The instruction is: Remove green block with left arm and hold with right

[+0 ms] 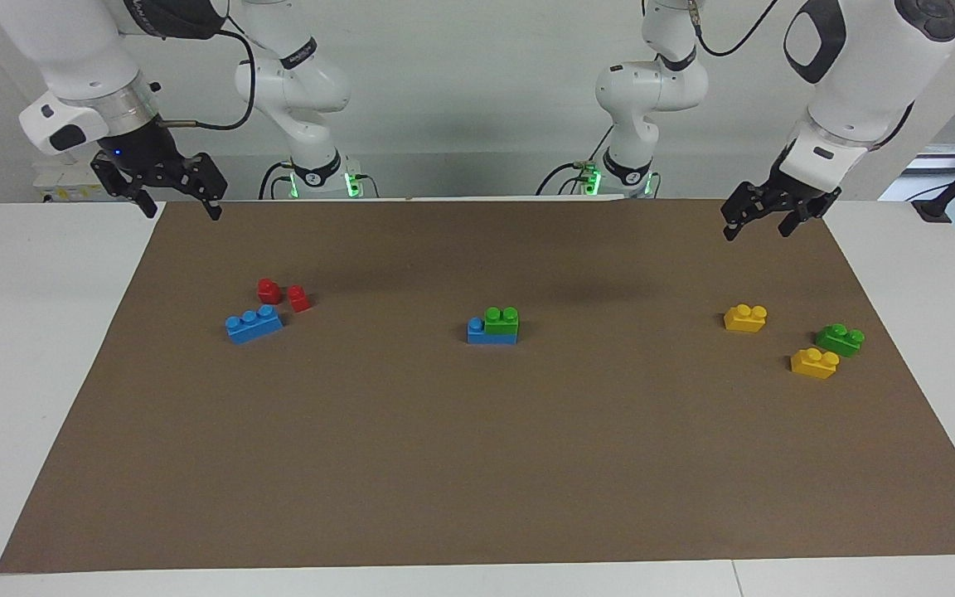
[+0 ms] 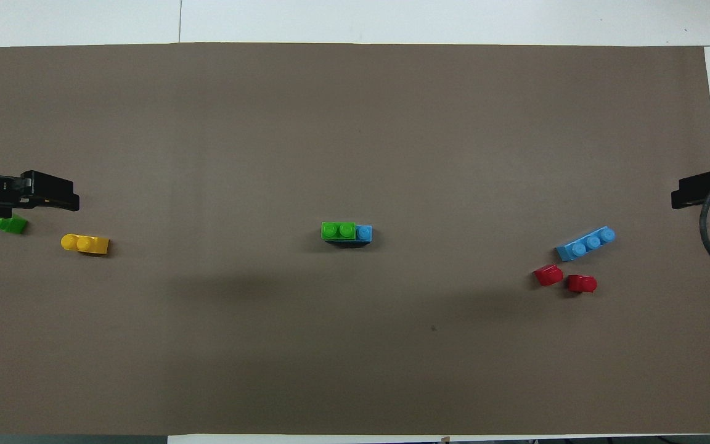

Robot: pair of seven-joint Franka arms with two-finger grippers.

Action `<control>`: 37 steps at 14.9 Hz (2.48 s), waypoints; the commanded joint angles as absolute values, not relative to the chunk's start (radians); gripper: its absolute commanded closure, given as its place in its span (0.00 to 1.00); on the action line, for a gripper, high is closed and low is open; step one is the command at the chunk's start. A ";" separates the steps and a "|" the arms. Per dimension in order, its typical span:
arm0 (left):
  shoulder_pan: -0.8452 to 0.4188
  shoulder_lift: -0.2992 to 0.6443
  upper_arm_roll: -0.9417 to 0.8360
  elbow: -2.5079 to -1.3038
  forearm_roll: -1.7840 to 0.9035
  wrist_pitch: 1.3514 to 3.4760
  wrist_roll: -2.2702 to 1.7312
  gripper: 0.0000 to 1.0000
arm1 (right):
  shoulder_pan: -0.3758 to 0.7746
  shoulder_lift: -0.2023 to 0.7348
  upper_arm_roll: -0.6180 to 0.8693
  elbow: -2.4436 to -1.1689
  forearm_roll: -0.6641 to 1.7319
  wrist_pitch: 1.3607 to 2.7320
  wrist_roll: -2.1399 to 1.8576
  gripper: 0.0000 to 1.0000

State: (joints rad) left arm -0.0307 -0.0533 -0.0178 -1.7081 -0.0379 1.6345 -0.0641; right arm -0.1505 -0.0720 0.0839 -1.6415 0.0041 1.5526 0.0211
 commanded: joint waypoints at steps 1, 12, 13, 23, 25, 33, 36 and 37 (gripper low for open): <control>-0.023 -0.066 -0.021 -1.707 -0.057 1.638 -0.057 0.00 | -0.155 -0.083 0.098 -1.690 0.005 1.621 0.137 0.00; -0.141 -0.066 -0.032 -1.729 -0.057 1.678 -0.560 0.00 | 0.006 -0.012 0.104 -1.859 0.253 1.842 0.943 0.00; -0.165 -0.069 -0.032 -1.735 -0.058 1.684 -0.650 0.00 | 0.023 0.007 0.106 -1.861 0.293 1.861 1.025 0.00; -0.411 -0.063 -0.031 -1.873 -0.057 1.870 -1.600 0.00 | 0.145 0.135 0.104 -1.953 0.622 2.107 1.360 0.01; -0.455 -0.049 -0.031 -1.901 -0.055 1.923 -1.777 0.00 | 0.188 0.152 0.104 -1.983 0.658 2.207 1.390 0.01; -0.578 0.087 -0.029 -1.917 -0.046 2.083 -2.173 0.00 | 0.296 0.267 0.104 -1.996 0.719 2.388 1.417 0.01; -0.621 0.132 -0.028 -1.934 -0.043 2.134 -2.247 0.00 | 0.339 0.304 0.104 -2.002 0.750 2.463 1.417 0.01; -0.626 0.132 -0.028 -1.945 -0.032 2.147 -2.261 0.00 | 0.354 0.310 0.104 -2.008 0.764 2.485 1.417 0.01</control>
